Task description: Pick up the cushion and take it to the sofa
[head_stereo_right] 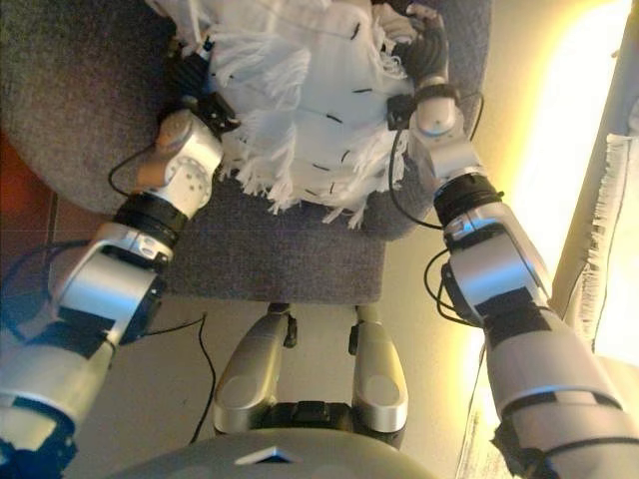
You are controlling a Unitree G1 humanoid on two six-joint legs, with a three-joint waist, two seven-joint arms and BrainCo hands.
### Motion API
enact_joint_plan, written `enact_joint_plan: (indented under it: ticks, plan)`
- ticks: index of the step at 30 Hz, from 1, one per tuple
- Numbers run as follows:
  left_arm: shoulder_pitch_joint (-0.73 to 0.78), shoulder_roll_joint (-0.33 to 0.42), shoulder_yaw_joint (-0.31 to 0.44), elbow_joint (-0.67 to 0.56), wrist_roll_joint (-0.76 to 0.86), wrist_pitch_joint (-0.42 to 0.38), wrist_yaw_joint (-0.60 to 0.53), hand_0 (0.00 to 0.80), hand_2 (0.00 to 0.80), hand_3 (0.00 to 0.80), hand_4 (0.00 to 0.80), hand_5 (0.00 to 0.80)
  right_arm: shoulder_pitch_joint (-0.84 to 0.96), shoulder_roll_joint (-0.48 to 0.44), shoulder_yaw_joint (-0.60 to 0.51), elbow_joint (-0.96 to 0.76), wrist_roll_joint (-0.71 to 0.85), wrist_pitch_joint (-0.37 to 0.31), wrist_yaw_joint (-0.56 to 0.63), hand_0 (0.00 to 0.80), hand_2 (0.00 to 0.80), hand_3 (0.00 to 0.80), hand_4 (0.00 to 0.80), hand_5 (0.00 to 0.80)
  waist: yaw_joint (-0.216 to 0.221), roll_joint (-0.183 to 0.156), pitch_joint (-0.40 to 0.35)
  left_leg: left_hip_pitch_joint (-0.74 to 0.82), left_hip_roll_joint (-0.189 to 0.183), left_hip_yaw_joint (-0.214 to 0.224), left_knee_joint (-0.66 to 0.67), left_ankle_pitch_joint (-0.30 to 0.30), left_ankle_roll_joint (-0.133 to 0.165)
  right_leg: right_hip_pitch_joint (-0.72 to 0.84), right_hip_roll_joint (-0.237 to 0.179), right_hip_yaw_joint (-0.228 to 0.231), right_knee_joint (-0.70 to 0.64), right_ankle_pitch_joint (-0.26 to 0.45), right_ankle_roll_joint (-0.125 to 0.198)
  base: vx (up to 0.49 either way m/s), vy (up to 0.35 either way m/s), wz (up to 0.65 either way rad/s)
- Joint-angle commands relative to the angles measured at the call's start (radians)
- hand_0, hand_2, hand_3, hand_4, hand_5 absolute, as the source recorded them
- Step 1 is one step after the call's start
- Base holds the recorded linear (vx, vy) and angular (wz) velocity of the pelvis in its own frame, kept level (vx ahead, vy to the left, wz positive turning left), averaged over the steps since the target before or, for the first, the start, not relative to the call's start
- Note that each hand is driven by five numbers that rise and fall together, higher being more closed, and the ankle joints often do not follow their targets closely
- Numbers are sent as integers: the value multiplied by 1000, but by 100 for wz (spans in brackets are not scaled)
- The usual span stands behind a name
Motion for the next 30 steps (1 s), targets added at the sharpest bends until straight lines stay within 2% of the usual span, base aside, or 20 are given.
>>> enact_joint_plan:
  ticks: [1, 6, 10, 17, 22, 25, 30]
  plan:
    - [-79, -43, -24, 122, -24, 32, -47, 0, 0, 0, 0, 0, -92, -186, 35, 7, -51, -10, -92, 0, 0, 0, 0, 0, -54, 39, 22, 6, 6, 31, 103, -184, -51, -100, 11, -6, 86, -52, -9, 42, 15, -1]
    - [-25, 58, -14, 56, -18, -14, -80, 0, 0, 0, 0, 0, -58, -288, 45, -109, -97, -32, -148, 0, 0, 0, 0, 0, -54, 44, 16, 8, 4, 33, 107, -193, -50, -99, 11, -9, 88, -62, -12, 46, 6, -4]
    - [59, 127, 15, -41, 0, -30, -69, 0, 0, 0, 0, 0, 20, -357, 1, -238, -128, -27, -202, 0, 0, 0, 0, 0, -51, 48, 10, 18, 1, 31, 113, -204, -49, -87, 8, -19, 92, -74, -13, 40, -6, -2]
    - [301, 238, 169, -143, 4, -24, -115, 0, 0, 0, 0, 0, 236, -456, -166, -415, -196, -23, -213, 0, 0, 0, 0, 0, -41, 51, -24, 49, -5, 32, 133, -235, -44, -46, -2, -43, 94, -104, -19, 42, -10, 0]
    - [508, 248, 293, -204, 44, -52, -162, 0, 0, 0, 0, 0, 390, -482, -289, -489, -225, -44, -194, 0, 0, 0, 0, 0, -31, 54, -59, 87, -9, 32, 138, -255, -43, 1, -6, -48, 81, -118, -24, 64, 11, -2]
    - [634, 216, 362, -263, 88, -54, -162, 0, 0, 0, 0, 0, 513, -472, -379, -571, -272, -57, -200, 0, 0, 0, 0, 0, -25, 56, -80, 113, -9, 25, 136, -266, -39, 35, -3, -50, 70, -126, -29, 58, -7, -2]
    - [791, 172, 424, -343, 170, -40, -132, 0, 0, 0, 0, 0, 730, -419, -510, -725, -363, -33, -256, 0, 0, 0, 0, 0, -27, 43, -122, 170, -5, 19, 117, -275, -33, 102, 8, -57, 42, -131, -33, 58, -30, 4]
